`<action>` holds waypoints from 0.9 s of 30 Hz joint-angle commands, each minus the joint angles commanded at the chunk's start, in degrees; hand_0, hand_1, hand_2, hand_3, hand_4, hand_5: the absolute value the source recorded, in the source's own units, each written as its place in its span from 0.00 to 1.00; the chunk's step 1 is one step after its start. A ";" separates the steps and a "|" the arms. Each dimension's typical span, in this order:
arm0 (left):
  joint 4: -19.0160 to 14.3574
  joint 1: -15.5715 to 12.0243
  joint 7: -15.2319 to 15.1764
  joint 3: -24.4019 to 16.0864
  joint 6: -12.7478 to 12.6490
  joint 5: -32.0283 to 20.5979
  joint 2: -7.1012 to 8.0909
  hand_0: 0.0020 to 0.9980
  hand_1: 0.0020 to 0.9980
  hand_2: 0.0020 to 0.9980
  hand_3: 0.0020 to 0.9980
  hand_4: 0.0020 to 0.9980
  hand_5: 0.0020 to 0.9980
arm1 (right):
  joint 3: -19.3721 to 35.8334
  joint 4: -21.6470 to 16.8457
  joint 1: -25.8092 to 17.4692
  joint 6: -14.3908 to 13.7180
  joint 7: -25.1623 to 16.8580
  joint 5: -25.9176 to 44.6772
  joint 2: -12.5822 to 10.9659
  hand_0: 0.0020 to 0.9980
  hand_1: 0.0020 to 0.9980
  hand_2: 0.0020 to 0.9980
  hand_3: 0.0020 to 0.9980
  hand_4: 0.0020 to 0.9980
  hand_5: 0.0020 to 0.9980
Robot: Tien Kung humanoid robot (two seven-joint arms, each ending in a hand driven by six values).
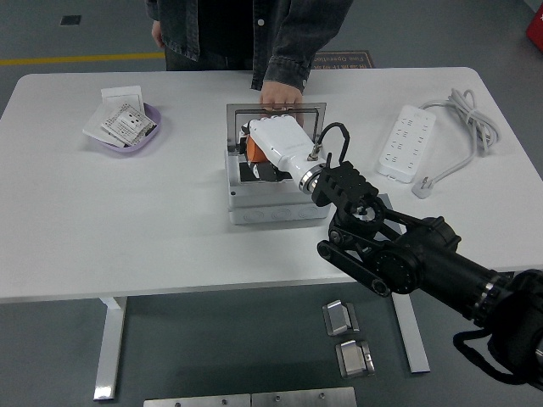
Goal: Pick up the cylinder from the cube,place it in the box,flap close box
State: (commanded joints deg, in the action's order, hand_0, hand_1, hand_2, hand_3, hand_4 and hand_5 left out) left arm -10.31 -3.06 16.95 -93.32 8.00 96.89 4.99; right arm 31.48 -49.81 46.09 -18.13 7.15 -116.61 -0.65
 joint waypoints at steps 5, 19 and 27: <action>0.00 0.06 0.08 -0.18 0.10 0.31 0.12 0.67 0.72 0.66 0.73 0.73 0.44 | -0.44 3.28 0.54 -0.55 -1.03 1.57 0.65 0.00 0.13 0.34 0.25 0.00 0.00; 0.00 0.86 -0.05 0.16 0.42 0.38 0.04 0.67 0.72 0.66 0.73 0.73 0.44 | 1.36 7.58 0.70 -0.93 -4.72 5.20 0.65 0.00 0.13 0.35 0.26 0.01 0.00; 0.00 1.38 -0.15 0.25 0.55 0.48 -0.14 0.67 0.72 0.66 0.72 0.72 0.43 | 1.37 7.66 0.37 -0.50 -6.21 7.06 0.65 0.01 0.19 0.41 0.53 0.35 0.06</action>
State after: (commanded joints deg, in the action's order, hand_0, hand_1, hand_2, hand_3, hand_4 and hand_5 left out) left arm -10.31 -1.67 16.80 -93.08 8.56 97.37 4.84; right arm 32.86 -42.15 46.46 -18.63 0.94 -109.55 0.00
